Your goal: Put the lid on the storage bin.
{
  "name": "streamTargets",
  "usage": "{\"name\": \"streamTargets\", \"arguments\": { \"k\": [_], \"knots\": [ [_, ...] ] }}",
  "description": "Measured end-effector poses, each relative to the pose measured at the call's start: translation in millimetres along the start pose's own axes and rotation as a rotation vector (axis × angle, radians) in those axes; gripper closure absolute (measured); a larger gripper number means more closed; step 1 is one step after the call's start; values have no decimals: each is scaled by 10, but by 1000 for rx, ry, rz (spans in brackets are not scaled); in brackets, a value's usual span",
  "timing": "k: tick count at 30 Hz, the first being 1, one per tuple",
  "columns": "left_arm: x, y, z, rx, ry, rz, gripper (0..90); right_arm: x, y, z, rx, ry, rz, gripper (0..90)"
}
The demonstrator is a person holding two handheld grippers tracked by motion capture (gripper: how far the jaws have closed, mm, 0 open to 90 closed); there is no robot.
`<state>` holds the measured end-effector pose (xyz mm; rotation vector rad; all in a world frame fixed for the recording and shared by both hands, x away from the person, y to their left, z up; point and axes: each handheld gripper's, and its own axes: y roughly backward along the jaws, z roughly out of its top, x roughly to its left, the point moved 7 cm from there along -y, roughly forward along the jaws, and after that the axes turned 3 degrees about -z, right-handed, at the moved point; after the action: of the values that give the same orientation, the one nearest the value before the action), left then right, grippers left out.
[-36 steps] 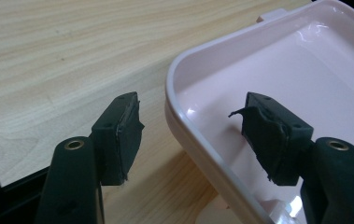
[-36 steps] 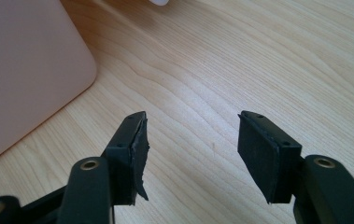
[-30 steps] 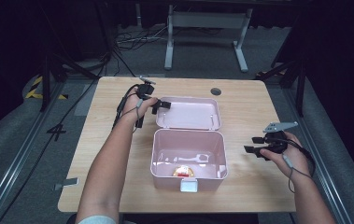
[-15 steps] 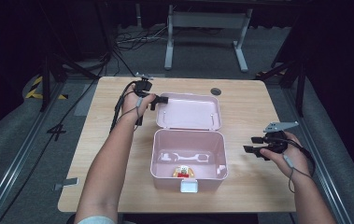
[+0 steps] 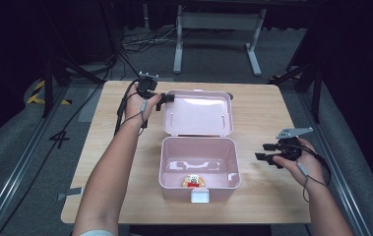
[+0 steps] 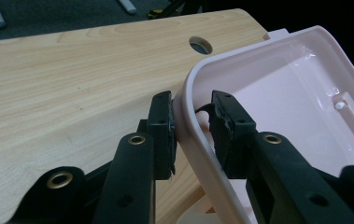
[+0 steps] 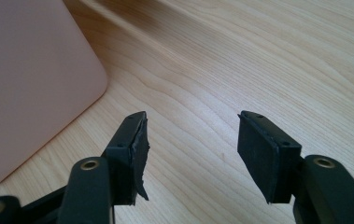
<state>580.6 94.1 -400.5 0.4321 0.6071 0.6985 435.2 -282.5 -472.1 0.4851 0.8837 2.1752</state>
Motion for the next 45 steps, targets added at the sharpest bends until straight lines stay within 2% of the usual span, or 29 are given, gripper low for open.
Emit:
{"name": "streamTargets", "arguments": {
  "k": [5,7,22,27,34,41,45],
  "knots": [
    [-64,79,70,-17,-30,11,720,8,-22,16,1,3,7,441],
    [-102,125,108,-24,-60,21,721,10,-30,23,1,4,10,442],
    [-343,418,242,-99,-126,26,750,67,-14,131,-19,13,39,458],
    [-465,538,263,-122,-164,42,756,80,43,209,-39,11,42,468],
    [-633,727,271,-144,-185,11,745,164,89,293,-61,19,73,489],
    [-789,872,245,-149,-236,20,741,250,153,373,-84,19,113,506],
    [-844,917,226,-149,-265,37,738,277,176,420,-89,28,118,517]
  ]
}}
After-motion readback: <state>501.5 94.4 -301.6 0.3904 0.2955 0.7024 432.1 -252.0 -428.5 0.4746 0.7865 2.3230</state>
